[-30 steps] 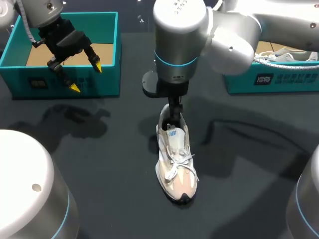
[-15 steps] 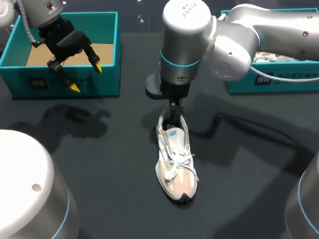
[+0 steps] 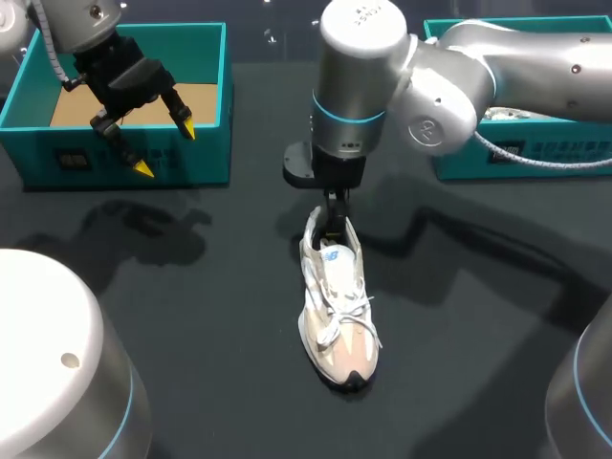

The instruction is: Take the shoe out of the shoebox, open the shoe tongue, remove and reinsert the insole, then place the shoe into the shoebox

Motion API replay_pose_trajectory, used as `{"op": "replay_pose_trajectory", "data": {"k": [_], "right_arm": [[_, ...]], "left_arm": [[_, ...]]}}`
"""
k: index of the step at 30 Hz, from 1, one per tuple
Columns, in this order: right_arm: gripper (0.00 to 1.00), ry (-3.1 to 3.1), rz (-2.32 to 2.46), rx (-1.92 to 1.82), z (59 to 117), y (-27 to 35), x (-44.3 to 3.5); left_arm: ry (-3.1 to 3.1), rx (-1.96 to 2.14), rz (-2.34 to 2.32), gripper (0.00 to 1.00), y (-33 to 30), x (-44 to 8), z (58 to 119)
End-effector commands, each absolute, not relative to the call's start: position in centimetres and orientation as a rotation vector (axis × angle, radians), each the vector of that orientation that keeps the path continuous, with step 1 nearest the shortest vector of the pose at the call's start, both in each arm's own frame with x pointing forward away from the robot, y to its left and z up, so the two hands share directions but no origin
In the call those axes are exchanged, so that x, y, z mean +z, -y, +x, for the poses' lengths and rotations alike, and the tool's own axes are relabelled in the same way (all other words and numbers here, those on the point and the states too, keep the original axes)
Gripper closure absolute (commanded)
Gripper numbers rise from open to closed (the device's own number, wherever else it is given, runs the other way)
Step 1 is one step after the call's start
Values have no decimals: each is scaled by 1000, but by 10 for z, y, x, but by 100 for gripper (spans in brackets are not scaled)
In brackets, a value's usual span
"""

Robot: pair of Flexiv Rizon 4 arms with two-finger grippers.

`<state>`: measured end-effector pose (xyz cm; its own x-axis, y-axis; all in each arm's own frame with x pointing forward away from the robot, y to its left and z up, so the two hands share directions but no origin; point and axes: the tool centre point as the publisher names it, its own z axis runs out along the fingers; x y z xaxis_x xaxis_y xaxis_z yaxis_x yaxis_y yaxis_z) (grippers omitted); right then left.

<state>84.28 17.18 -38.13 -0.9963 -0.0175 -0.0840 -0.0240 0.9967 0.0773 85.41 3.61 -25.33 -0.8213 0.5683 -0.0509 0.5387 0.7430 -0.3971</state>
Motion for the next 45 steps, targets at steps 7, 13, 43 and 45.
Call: {"op": "replay_pose_trajectory", "data": {"k": [7,13,43,45], "right_arm": [[53,-3065,-8,118,837,-172,-386],[55,-3061,5,107,831,-173,-384],[100,-3056,68,29,826,-173,-366],[100,-3052,73,14,828,-170,-357]], "left_arm": [[2864,615,-912,0,-36,-253,854],[2864,615,-912,0,-36,-253,854],[2864,615,-912,0,-36,-253,854],[2864,615,-912,0,-36,-253,854]]}}
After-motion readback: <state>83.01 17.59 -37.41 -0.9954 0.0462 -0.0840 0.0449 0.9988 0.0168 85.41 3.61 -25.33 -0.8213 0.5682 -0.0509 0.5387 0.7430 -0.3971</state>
